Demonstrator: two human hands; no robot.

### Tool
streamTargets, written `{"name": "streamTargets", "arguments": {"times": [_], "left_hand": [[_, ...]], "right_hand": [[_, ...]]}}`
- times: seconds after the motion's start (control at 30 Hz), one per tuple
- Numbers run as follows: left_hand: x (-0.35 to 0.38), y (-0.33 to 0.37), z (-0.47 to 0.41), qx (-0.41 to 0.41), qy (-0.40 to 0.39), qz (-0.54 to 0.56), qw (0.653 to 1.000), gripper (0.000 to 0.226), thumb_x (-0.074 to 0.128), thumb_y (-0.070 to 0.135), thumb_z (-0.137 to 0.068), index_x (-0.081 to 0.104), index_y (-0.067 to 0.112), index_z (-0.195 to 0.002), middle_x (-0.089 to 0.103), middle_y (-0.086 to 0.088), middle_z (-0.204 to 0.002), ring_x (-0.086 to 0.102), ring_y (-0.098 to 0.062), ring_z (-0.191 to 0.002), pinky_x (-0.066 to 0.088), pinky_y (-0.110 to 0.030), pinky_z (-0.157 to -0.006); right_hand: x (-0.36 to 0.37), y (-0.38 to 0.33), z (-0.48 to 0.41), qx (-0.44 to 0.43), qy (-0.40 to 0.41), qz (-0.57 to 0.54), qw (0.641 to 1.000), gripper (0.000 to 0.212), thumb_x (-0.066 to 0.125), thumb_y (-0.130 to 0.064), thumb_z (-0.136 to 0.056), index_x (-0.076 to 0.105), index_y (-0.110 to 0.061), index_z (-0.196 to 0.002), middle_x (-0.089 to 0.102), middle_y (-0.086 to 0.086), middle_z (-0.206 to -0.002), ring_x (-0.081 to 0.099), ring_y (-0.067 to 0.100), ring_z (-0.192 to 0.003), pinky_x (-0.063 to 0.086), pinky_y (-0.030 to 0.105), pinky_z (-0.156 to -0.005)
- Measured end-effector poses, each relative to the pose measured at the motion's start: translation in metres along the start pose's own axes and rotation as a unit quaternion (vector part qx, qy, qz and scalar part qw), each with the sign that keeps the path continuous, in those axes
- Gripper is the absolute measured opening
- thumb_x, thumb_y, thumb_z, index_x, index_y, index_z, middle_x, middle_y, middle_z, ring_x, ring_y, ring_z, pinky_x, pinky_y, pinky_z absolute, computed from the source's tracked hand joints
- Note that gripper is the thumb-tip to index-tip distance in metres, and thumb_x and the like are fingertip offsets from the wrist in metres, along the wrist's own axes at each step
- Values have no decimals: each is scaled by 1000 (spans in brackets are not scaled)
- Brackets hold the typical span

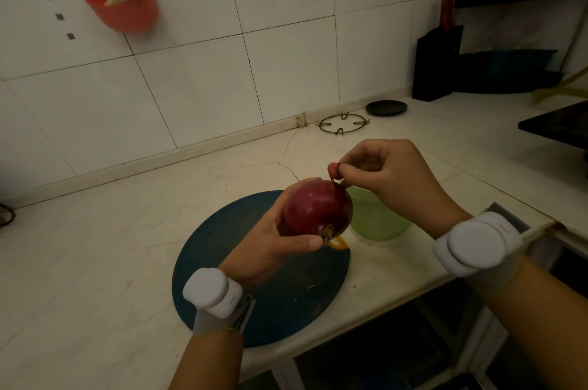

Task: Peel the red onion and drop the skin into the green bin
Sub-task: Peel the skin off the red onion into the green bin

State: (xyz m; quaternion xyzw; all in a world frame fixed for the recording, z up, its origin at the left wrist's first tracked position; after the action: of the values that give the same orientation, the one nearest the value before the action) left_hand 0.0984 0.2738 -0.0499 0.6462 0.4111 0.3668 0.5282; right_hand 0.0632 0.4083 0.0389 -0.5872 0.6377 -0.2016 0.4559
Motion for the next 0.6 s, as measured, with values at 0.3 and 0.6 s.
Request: {"name": "streamTargets", "arguments": {"times": [0.3, 0.6], "left_hand": [[1, -14, -3, -24, 26, 167, 985, 85, 89, 21, -55, 49, 25, -131, 46, -18, -137, 53, -39, -120, 53, -43, -84], [-11, -12, -8, -16, 106, 144, 984, 97, 92, 35, -45, 48, 42, -131, 40, -12, -136, 58, -37, -114, 53, -47, -82]], "right_hand": [[-37, 19, -14, 30, 70, 254, 964, 6, 68, -21, -81, 69, -20, -87, 65, -8, -78, 60, 4, -71, 47, 16, -68], [-50, 41, -20, 45, 67, 352, 932, 22, 55, -3, -86, 72, -18, -89, 71, 1, -90, 64, 19, -86, 49, 29, -79]]}}
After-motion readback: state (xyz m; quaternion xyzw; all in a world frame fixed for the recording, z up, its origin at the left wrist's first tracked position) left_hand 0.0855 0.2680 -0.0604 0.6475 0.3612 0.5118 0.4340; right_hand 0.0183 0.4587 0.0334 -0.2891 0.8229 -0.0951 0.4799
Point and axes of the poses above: each hand's wrist, its own z-axis away from the middle knuckle, its own x-axis out of the palm, y = z × x, the point moved 10 cm from there along -z, towards the middle knuckle
